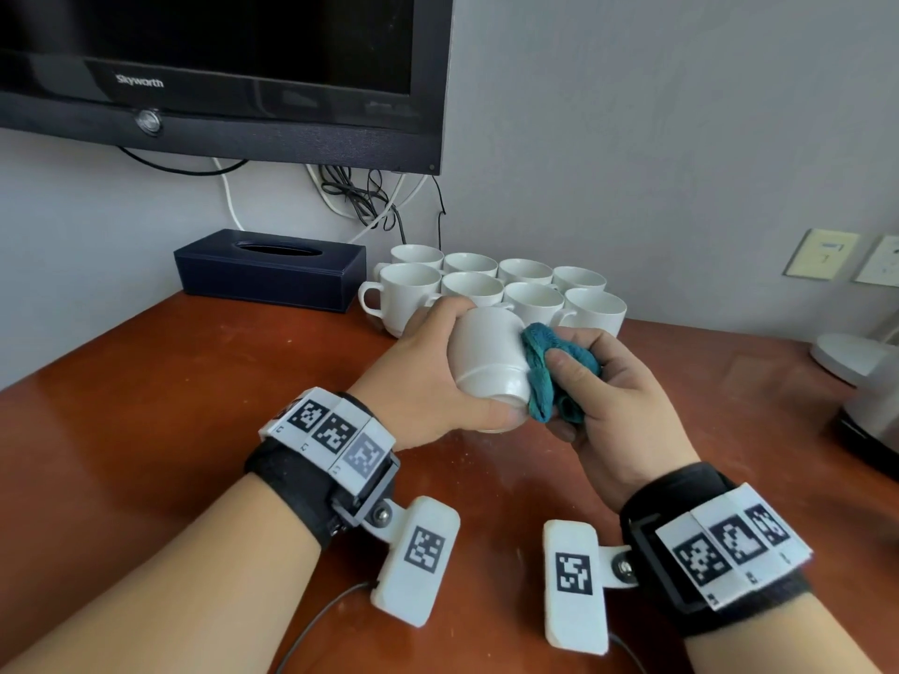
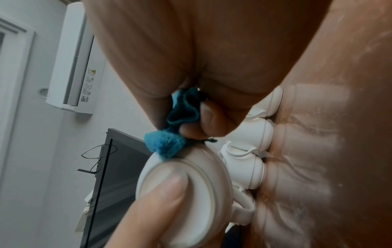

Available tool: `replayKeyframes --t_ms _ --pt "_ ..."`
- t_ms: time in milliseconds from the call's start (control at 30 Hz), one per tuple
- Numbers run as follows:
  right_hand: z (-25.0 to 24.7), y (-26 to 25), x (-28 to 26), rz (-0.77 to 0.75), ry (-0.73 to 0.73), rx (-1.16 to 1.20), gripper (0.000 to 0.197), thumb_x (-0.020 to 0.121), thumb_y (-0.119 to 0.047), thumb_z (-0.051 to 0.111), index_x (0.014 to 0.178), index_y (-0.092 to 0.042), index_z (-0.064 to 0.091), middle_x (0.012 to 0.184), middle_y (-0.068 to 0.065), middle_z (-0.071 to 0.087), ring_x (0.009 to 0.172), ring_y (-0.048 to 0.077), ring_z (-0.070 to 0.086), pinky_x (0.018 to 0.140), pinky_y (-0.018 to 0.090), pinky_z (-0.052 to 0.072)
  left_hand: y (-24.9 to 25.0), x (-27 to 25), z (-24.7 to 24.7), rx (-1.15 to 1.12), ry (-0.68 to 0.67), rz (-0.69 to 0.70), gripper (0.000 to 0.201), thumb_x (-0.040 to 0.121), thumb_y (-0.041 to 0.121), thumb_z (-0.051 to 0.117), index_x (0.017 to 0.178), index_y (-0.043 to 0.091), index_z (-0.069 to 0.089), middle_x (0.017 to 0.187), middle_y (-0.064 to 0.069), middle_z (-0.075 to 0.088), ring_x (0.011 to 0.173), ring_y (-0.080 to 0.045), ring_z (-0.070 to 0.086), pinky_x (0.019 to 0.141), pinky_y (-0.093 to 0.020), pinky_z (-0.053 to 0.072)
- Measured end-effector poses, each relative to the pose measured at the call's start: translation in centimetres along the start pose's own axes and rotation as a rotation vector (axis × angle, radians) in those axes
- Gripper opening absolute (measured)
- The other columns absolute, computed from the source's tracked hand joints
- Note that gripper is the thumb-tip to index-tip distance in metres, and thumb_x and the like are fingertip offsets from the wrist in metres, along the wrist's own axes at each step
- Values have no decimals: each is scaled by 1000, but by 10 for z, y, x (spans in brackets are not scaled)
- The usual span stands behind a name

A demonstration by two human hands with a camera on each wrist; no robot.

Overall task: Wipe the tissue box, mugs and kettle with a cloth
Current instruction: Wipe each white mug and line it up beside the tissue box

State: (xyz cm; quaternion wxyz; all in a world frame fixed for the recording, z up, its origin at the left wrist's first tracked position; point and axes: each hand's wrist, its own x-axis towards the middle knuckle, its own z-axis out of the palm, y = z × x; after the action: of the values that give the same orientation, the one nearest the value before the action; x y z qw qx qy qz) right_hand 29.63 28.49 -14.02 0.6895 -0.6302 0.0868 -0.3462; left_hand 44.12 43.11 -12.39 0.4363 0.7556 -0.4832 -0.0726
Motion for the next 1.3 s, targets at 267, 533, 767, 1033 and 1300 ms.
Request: replayKeyframes --t_ms 267,533,767,1033,1300 --pt "-5 0 5 7 189 -20 14 106 -13 54 113 -9 66 89 16 60 56 18 46 43 28 33 3 -2 4 -63 -107 15 98 48 70 85 130 46 38 126 17 57 110 -10 63 93 -47 57" --pt "5 -6 -4 62 30 85 11 107 -11 50 111 -6 59 73 8 60 56 17 46 44 25 34 -3 2 1 -223 160 -61 100 49 75 84 133 40 42 126 15 63 112 -10 63 96 -45 56" --pt "5 -9 -4 62 6 95 10 107 -11 50 109 -8 59 77 11 60 56 17 47 44 25 33 0 1 0 -253 126 -44 91 55 79 76 135 55 40 128 17 62 114 -8 61 93 -33 51" --pt "7 -9 -5 58 12 80 12 107 -8 48 106 -10 60 77 7 61 58 15 47 46 27 30 1 1 1 -152 89 -52 100 46 78 75 132 38 41 123 16 56 107 -6 59 78 -26 47" --pt "9 -10 -7 60 -13 64 11 105 -7 49 104 -9 60 81 10 59 58 15 48 45 26 32 4 1 0 -79 11 -1 107 47 77 79 138 49 31 127 16 50 109 -14 60 90 -46 58"
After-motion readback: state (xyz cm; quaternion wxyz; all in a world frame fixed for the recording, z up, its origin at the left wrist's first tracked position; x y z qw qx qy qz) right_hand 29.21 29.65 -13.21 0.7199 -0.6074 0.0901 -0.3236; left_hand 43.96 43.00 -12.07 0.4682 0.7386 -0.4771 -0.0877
